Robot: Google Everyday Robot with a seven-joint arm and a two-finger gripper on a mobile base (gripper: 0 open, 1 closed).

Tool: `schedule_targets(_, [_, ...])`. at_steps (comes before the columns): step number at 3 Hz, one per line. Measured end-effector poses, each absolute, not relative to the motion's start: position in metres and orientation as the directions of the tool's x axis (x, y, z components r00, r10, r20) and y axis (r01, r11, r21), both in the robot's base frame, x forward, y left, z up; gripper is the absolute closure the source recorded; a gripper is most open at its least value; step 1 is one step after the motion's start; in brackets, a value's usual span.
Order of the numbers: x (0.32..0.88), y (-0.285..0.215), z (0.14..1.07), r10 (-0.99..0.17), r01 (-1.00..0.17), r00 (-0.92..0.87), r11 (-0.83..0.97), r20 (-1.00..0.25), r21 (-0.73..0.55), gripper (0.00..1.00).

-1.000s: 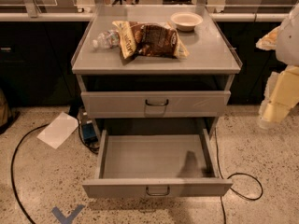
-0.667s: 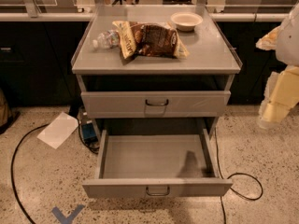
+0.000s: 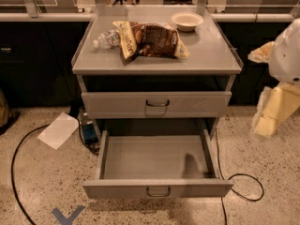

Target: Close middle drawer

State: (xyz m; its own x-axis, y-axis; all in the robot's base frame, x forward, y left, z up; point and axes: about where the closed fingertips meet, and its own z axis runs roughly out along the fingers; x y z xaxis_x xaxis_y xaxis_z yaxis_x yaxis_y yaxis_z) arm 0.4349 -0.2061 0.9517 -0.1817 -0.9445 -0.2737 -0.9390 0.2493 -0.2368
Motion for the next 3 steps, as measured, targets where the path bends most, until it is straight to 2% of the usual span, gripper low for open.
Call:
schedule_targets(2, [0.433, -0.168, 0.841, -0.915, -0.961, -0.131, 0.211, -0.381, -0.176, 0.00])
schedule_targets(3, [0.442, -0.142, 0.771, -0.889, -0.961, -0.176, 0.249, -0.422, -0.124, 0.17])
